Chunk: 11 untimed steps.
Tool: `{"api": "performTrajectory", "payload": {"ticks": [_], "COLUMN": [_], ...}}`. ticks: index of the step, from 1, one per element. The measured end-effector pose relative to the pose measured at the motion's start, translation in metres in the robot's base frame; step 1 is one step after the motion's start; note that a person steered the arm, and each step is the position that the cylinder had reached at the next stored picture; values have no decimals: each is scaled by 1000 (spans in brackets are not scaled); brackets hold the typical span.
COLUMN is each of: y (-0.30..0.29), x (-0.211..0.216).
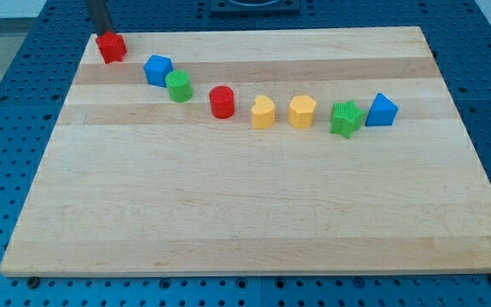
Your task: Move the red star to the bottom left of the blue cube
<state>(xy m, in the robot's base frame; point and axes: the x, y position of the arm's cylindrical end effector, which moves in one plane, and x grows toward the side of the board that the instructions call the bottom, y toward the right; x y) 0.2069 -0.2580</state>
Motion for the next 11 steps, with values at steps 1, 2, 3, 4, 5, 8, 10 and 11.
{"api": "performTrajectory", "payload": {"ticks": [1, 2, 3, 4, 5, 8, 10, 11], "y": [10, 10, 10, 19, 23, -1, 35, 80], "x": [40, 77, 42, 15, 37, 129, 22, 12]}}
